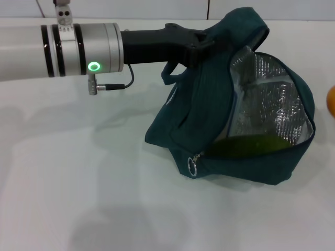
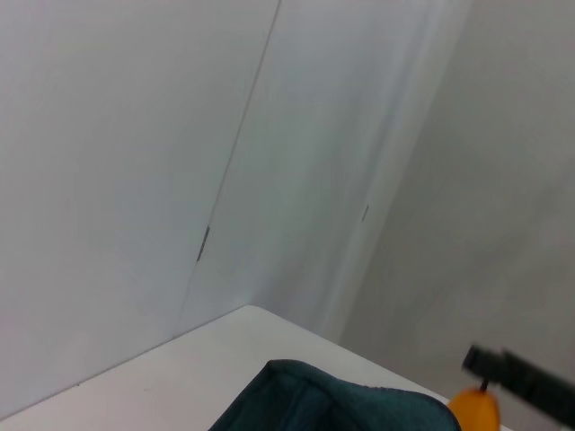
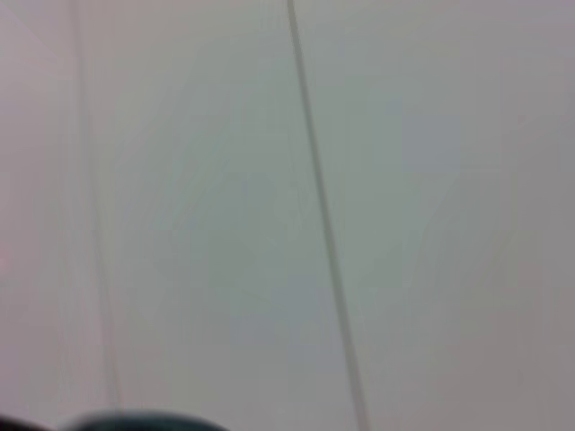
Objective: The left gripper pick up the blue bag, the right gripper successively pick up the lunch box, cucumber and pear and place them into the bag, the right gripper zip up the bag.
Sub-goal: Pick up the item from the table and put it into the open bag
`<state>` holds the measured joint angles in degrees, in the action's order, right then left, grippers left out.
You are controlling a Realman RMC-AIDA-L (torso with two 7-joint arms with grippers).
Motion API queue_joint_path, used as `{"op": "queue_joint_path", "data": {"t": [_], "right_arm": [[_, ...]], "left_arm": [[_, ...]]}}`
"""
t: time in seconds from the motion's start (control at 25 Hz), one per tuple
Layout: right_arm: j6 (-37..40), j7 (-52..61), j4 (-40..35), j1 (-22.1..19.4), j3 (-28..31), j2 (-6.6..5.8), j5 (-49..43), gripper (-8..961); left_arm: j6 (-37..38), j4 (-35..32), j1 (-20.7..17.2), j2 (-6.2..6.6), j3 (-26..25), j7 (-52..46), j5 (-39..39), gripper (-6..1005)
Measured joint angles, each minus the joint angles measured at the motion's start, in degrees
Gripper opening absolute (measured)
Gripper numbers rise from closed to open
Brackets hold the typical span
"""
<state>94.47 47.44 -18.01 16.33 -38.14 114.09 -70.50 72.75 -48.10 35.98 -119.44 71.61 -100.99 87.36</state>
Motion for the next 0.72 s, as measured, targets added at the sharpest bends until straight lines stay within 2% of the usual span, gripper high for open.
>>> {"op": "queue_joint_path", "data": {"t": [0.16, 0.32, 0.52, 0.72], "right_arm": [[3.72, 8.85, -6.4, 2.18, -1.92, 0.07, -0.4, 41], [6.75, 15.7, -10.44, 6.7, -5.0, 0.37, -0.43, 43], [7.52, 20.17, -11.38, 12.12, -10.1, 0.7, -0.47, 45], [4.99, 20.71, -11.48, 14.12, -15.95, 1.08, -0.48, 46]], "left_arm": [[0.11, -0.17, 0.19, 0.0, 0.02, 0.0, -0.01, 105], [0.11, -0.12, 0.2, 0.0, 0.07, 0.0, -0.01, 105], [0.11, -0.07, 0.23, -0.03, 0.21, 0.0, -0.01, 106], [0.11, -0.08, 0.3, -0.06, 0.2, 0.0, -0.07, 107]]}}
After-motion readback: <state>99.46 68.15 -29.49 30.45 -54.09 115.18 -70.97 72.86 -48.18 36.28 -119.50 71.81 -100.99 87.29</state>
